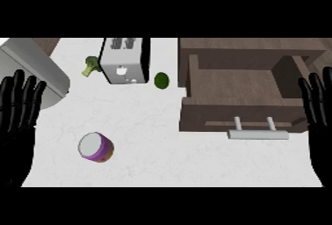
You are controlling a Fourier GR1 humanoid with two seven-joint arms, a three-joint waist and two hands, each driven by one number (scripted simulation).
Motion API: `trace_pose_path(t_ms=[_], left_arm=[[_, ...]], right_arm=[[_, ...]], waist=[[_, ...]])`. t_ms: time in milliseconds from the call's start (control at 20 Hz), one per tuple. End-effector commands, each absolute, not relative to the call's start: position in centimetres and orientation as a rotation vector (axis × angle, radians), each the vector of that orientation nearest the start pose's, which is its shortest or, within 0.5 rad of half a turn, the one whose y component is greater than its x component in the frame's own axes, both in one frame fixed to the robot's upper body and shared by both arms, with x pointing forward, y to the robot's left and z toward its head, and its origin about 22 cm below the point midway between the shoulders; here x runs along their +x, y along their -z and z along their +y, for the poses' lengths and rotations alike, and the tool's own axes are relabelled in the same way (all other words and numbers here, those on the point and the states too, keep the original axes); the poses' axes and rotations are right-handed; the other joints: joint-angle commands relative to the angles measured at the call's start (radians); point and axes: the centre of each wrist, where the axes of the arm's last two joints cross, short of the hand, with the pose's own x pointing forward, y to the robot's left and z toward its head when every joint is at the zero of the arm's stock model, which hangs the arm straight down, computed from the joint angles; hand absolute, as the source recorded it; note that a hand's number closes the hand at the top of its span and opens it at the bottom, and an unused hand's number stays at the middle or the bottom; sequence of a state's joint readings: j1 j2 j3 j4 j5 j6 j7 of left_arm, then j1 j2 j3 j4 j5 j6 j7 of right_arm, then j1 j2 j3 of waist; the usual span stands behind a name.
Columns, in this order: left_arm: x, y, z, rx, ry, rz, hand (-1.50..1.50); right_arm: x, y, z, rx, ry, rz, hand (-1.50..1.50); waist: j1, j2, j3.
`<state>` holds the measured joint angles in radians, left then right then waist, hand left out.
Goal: Pick up the can, place it into the drawer and close the drawer
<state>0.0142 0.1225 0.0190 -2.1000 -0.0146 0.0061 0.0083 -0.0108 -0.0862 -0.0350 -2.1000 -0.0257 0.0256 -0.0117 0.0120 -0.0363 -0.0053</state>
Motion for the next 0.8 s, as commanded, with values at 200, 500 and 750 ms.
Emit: trace_pose_path(t_ms=[200,500,750], left_arm=[[15.8,-11.3,24.3,0.092,0.040,-2.103,-1.50],[14.3,-11.1,25.7,0.198,-0.013,-1.702,-1.50],[11.6,-14.4,25.8,0.205,0.002,-1.698,-1.50]], right_arm=[[18.9,-13.1,-24.6,0.009,-0.126,-2.067,-1.50],[19.0,-10.2,-26.3,-0.227,0.090,-1.779,-1.50],[17.3,-10.2,-27.9,-0.211,0.104,-1.771,-1.50]], waist=[[-0.009,0.033,0.005],[-0.007,0.033,0.006],[-0.010,0.034,0.006]])
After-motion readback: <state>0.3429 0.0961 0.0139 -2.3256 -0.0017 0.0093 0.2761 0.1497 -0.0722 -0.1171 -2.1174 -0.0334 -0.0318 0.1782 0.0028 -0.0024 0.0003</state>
